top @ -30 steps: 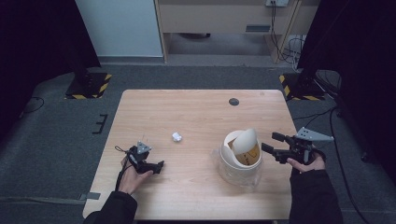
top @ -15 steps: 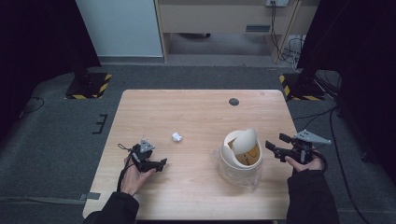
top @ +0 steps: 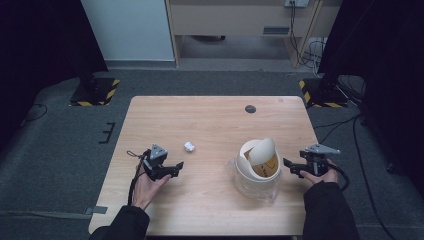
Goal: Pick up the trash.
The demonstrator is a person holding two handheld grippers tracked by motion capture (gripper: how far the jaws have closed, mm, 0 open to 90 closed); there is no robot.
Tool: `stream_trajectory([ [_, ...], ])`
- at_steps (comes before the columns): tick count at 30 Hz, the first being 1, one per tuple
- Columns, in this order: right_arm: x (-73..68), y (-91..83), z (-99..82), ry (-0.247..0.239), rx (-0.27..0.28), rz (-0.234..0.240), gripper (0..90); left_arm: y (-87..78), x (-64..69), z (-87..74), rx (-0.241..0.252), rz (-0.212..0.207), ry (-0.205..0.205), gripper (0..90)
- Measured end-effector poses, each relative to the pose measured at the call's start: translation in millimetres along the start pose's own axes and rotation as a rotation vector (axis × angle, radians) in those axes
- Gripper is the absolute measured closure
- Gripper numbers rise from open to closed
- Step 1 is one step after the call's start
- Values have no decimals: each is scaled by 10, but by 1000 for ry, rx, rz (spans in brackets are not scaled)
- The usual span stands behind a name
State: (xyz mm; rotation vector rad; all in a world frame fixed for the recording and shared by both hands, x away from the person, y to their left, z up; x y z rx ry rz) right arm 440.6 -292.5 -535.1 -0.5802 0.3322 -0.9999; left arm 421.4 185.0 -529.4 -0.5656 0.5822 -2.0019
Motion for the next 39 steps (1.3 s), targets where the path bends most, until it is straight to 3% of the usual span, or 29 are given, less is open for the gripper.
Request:
stream_trajectory([
  [9, 42, 71, -106, -8, -51, 1, 186, 87, 22, 223, 62, -10, 34, 255],
  [18, 20, 142, -177, -40, -102, 16, 185, 254, 28, 361, 74, 2, 63, 287],
  [23, 29, 148, -196, -41, -109, 14, 181, 347, -11, 413, 77, 6, 57, 316],
  [31, 29, 172, -243, -56, -137, 20, 175, 498, -79, 395, 48, 7, 52, 338],
  [39, 10, 196, -270, -83, -157, 26, 164, 656, -43, 332, -2, -3, 71, 356],
])
Point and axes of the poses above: each handheld gripper's, and its own axes: y roughly forward along the jaws, z roughly out of its top, x roughly to its right, the point moved 5 cm from there along y, roughly forward along the jaws, and after that the axes turned 6 degrees about -y, right-handed, at the moved point
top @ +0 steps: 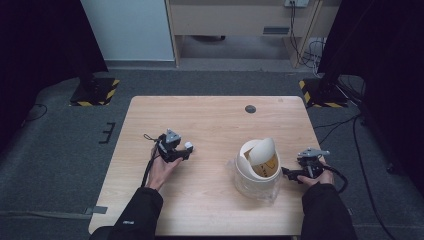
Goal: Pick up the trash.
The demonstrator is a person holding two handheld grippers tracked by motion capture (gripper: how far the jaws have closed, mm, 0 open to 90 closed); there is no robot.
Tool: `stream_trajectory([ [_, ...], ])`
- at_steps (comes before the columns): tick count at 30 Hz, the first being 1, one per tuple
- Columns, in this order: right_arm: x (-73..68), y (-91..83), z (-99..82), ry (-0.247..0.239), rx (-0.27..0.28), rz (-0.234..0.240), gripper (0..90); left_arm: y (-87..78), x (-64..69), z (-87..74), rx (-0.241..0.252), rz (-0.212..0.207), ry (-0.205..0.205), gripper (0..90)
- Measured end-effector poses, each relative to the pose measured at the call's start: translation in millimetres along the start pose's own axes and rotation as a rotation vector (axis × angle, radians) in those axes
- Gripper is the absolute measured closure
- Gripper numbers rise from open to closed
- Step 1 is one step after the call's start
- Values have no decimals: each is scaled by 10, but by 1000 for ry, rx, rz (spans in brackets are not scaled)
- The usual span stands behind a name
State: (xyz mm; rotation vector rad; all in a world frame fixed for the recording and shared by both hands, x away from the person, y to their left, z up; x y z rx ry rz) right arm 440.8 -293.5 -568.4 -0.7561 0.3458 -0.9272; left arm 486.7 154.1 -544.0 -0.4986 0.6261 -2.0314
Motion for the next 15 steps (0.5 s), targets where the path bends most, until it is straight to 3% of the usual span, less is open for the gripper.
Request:
stream_trajectory([
  [15, -14, 18, -8, -19, 12, -4, 145, 191, 43, -49, -84, 1, 27, 471],
])
Point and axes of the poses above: each handheld gripper's, and its own axes: y roughly forward along the jaws, z roughly out of its top, x roughly to its right, the point moved 5 cm from there along y, roughly forward along the jaws, and after that the axes turned 6 degrees about -y, right-handed, at the moved point
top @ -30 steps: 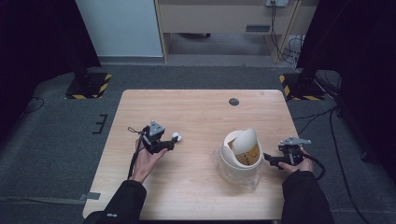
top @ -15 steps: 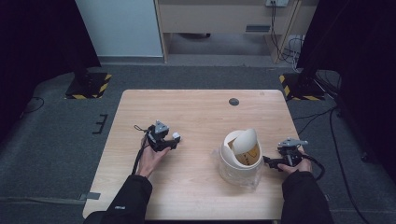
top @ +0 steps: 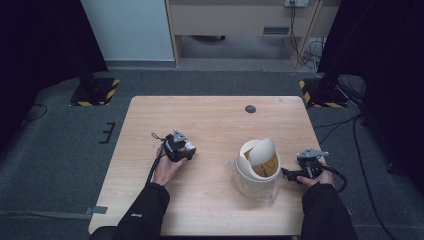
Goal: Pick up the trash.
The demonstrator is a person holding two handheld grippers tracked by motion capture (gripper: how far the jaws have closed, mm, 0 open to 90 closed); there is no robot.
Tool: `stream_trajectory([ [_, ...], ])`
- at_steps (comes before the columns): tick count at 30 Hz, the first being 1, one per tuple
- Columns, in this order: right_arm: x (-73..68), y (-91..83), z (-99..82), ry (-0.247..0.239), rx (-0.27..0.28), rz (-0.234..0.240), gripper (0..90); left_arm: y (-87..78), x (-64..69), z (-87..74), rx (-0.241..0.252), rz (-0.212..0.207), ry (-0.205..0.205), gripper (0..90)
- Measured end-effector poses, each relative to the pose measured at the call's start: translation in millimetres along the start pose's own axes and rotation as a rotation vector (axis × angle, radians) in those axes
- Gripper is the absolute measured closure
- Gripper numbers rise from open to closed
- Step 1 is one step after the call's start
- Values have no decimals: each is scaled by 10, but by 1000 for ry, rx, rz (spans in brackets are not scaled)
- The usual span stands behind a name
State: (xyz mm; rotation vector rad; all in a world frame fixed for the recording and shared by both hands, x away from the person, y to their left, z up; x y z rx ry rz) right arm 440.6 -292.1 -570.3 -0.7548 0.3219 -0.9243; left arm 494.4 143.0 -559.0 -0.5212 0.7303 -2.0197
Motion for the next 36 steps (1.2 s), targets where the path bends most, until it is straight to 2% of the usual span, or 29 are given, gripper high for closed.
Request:
stream_trajectory([
  [9, -6, 5, -3, -2, 5, 0, 133, 17, -25, -17, -28, 8, -18, 636],
  [15, -7, 7, -5, -4, 8, 0, 128, -65, -8, -2, -17, -6, -24, 653],
  [22, -14, 17, -12, -2, 24, -4, 111, -296, 82, -19, 14, -38, -2, 655],
  [26, -15, 19, -13, -2, 26, -5, 109, -479, 154, 3, 55, -70, -18, 655],
  [36, -13, 20, -13, -2, 26, -6, 107, -788, 264, -42, 119, -121, -30, 653],
])
Point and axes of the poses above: each handheld gripper's, and its own axes: y roughly forward along the jaws, z roughly out of its top, x roughly to its right, the point moved 5 cm from there along y, roughly forward along the jaws, and after that the axes turned 6 degrees about -y, right-handed, at the moved point
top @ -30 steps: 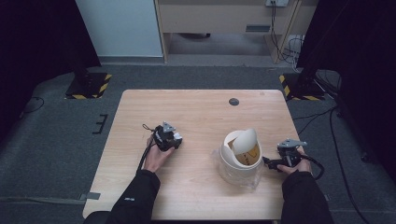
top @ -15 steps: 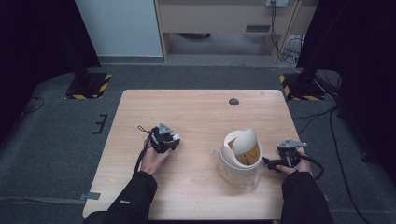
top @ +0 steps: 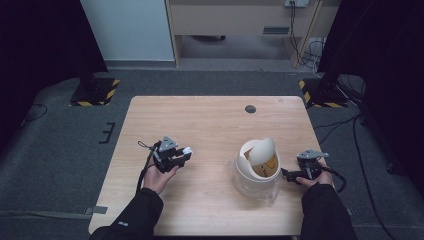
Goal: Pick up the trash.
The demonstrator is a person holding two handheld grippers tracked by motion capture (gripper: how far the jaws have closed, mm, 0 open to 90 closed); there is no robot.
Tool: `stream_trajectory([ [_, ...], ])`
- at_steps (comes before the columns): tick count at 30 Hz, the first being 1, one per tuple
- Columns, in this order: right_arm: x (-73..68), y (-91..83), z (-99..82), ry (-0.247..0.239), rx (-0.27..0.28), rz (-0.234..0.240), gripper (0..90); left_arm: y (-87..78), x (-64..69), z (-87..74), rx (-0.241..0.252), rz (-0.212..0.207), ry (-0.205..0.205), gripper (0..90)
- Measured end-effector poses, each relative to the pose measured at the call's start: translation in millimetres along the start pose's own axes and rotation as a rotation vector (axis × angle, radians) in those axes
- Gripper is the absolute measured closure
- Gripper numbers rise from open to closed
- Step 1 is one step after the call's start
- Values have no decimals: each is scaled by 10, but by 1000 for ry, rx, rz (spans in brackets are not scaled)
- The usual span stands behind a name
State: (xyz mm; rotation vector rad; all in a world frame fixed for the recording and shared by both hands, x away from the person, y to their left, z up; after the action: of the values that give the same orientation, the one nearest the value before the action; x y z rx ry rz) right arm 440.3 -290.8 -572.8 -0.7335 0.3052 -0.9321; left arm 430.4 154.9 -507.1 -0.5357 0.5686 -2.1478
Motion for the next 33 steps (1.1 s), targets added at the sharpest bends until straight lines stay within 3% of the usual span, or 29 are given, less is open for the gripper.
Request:
stream_trajectory([
  [10, -15, 12, 1, -10, -9, 15, 60, -290, 213, 56, 97, -44, 4, 653],
  [33, -31, 28, 6, -18, -19, 26, 21, -604, 578, 299, 234, -140, 53, 652],
])
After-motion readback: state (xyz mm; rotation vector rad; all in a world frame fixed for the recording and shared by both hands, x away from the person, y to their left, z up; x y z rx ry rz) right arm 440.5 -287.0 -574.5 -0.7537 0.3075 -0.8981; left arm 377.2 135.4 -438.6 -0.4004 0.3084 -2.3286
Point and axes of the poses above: each handheld gripper's, and its own axes: y roughly forward along the jaws, z roughly out of its top, x roughly to its right, the point moved 5 cm from there along y, roughly forward along the jaws, and after that the axes turned 6 degrees about -y, right-handed, at the moved point
